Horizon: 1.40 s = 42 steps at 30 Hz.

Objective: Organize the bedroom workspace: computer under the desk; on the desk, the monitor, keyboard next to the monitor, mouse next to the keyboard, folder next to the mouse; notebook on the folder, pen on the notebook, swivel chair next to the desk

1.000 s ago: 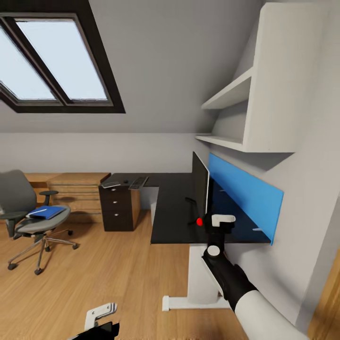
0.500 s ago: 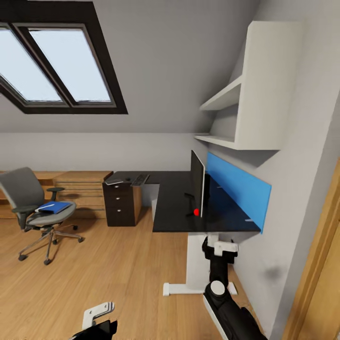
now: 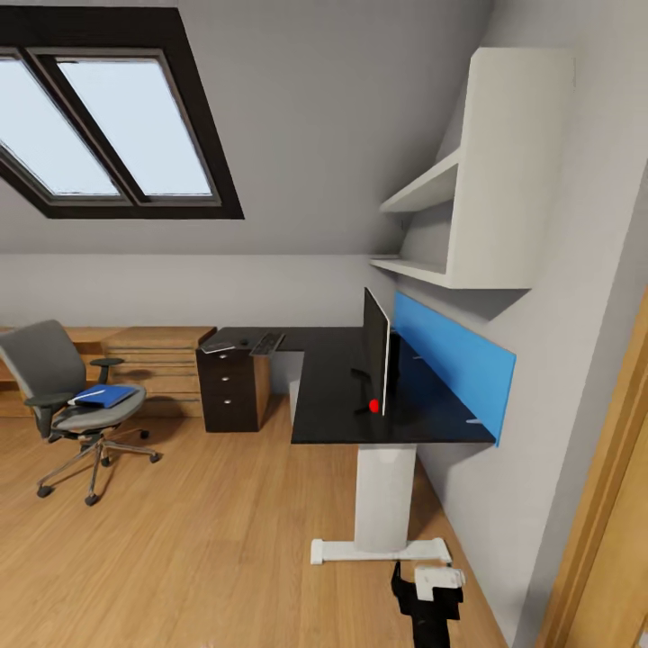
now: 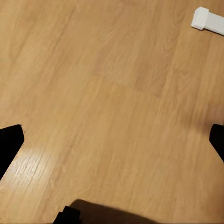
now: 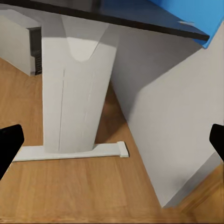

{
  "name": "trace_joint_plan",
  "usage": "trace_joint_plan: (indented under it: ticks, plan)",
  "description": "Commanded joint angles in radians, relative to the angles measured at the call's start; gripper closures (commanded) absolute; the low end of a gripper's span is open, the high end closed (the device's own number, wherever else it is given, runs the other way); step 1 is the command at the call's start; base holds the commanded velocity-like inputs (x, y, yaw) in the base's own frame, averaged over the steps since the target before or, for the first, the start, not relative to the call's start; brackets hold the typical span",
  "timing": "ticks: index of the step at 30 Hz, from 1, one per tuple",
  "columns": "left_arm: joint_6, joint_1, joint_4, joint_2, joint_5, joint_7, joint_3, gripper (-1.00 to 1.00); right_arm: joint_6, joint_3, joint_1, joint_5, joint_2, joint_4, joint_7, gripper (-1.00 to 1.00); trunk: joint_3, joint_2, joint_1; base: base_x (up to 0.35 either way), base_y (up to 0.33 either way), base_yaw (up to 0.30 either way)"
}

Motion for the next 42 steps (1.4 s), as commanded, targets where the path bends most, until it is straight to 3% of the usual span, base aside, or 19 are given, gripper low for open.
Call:
trace_joint_plan:
  ticks: [1, 7, 9, 10, 11, 12, 14, 17, 18, 32, 39, 42]
  plan:
    - [-0.008, 0.000, 0.011, 0.004, 0.011, 0.005, 0.001, -1.00, -0.019, 0.003, -0.001, 0.005, 0.000, 0.026, -0.007, -1.00, 0.002, 0.006, -0.004, 0.000, 0.000, 0.000]
    - [-0.048, 0.000, 0.073, 0.028, 0.013, 0.004, 0.001, -1.00, -0.153, -0.001, 0.000, 0.004, -0.002, 0.157, -0.002, -1.00, 0.021, 0.048, -0.027, 0.000, 0.000, 0.000]
    - [-0.064, 0.000, 0.131, 0.043, 0.013, 0.004, 0.000, -1.00, -0.205, 0.000, 0.001, 0.004, 0.000, 0.211, 0.000, -1.00, 0.027, 0.062, -0.035, 0.000, 0.000, 0.000]
    - [-0.088, 0.000, 0.167, 0.049, 0.012, 0.004, -0.001, -1.00, -0.223, 0.000, 0.001, 0.004, 0.000, 0.232, 0.001, -1.00, 0.031, 0.069, -0.038, 0.000, 0.000, 0.000]
    - [-0.182, 0.000, 0.227, 0.057, 0.012, 0.003, -0.002, -1.00, -0.247, 0.000, 0.001, 0.004, 0.001, 0.259, 0.005, -1.00, 0.034, 0.076, -0.042, 0.000, 0.000, 0.000]
    - [-0.228, -0.001, 0.260, 0.060, 0.012, 0.003, -0.002, -1.00, -0.255, -0.001, -0.001, 0.001, -0.002, 0.279, 0.039, -1.00, 0.037, 0.083, -0.046, 0.000, 0.000, 0.000]
    - [-0.241, -0.001, 0.270, 0.060, 0.011, 0.003, -0.002, -1.00, -0.258, -0.003, -0.004, -0.042, -0.005, 0.321, 0.089, -1.00, 0.037, 0.083, -0.046, 0.000, 0.000, 0.000]
    - [-0.250, -0.001, 0.276, 0.060, 0.011, 0.003, -0.002, -1.00, -0.266, -0.004, -0.007, -0.075, -0.007, 0.349, 0.121, -1.00, 0.037, 0.083, -0.046, 0.000, 0.000, 0.000]
    - [-0.255, -0.001, 0.280, 0.061, 0.010, 0.004, -0.003, -1.00, -0.297, -0.004, -0.008, -0.097, -0.006, 0.366, 0.138, -1.00, 0.037, 0.083, -0.046, 0.000, 0.000, 0.000]
    - [-0.273, -0.001, 0.282, 0.059, 0.011, 0.004, -0.004, -1.00, -0.309, -0.004, -0.008, -0.104, -0.005, 0.373, 0.146, -1.00, 0.032, 0.083, -0.046, 0.000, 0.008, 0.125]
    - [-0.280, -0.001, 0.283, 0.059, 0.011, 0.003, -0.006, -1.00, -0.309, -0.004, -0.008, -0.104, -0.005, 0.373, 0.147, -1.00, 0.025, 0.083, -0.046, 0.000, 0.205, 0.214]
    - [-0.282, -0.001, 0.309, 0.055, 0.007, 0.003, -0.040, -1.00, -0.309, -0.003, -0.008, -0.105, -0.004, 0.377, 0.147, -1.00, 0.021, 0.083, -0.046, 0.000, 0.288, 0.162]
